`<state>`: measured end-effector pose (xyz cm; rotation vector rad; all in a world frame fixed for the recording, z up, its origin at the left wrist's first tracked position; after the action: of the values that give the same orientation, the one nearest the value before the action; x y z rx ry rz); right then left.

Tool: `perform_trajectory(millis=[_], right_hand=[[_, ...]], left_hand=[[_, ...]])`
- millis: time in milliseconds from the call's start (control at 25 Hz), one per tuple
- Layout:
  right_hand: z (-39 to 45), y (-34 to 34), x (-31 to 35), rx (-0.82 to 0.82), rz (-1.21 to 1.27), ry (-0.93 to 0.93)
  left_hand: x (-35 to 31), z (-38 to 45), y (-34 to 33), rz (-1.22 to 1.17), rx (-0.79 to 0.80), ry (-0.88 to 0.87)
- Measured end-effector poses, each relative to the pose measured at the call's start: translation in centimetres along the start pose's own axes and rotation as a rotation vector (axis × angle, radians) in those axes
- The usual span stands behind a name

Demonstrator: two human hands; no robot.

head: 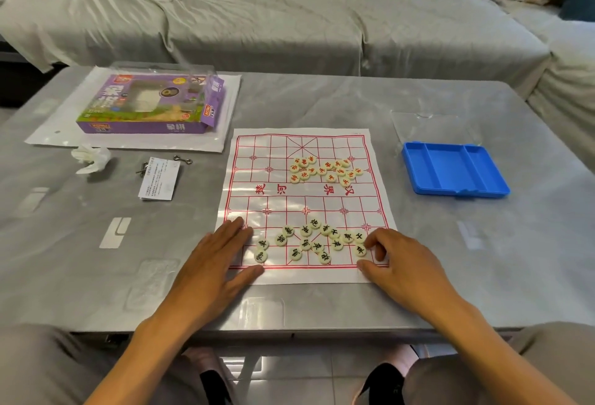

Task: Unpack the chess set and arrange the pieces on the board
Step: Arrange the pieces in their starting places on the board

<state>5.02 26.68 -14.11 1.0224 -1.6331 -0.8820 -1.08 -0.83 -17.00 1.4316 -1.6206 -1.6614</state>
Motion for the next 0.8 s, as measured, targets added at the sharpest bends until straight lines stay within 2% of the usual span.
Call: perform_trajectory(millis=[200,440,560,640,800], right_hand=[[1.9,0.2,0.0,-0.026,0.048,-0.031],[2.6,0.0,0.0,-0.009,0.030,-0.033],[2.8,1.0,0.3,-0.076,0.003,-0.088],[2.2,1.5,1.6,-0.129,-0.022,-0.029],[0.4,-1.4,5.2,-0.018,-0.035,0.170]], left_hand=[[-0.3,-0.2,0.4,-0.016,-0.012,-0.001],[-0.2,-0.6,-0.3,0.098,-0.053,-0.003],[-0.3,-0.7,-0.2,0.109,-0.078,0.004],[-0.5,-0.7,-0.1,0.097,-0.087,-0.004],[-0.3,-0.7,-0.2,0.079,-0.091,-0.004]])
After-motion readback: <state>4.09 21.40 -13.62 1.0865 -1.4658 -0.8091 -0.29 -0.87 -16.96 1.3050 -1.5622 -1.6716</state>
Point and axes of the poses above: each hand's wrist, its own z-axis towards the middle knuckle, its own y-axis out of the back of the hand, x = y × z, the point moved 10 cm from there along z, towards the middle knuckle, and after that the axes turned 8 degrees about x, right-handed, at the moved point
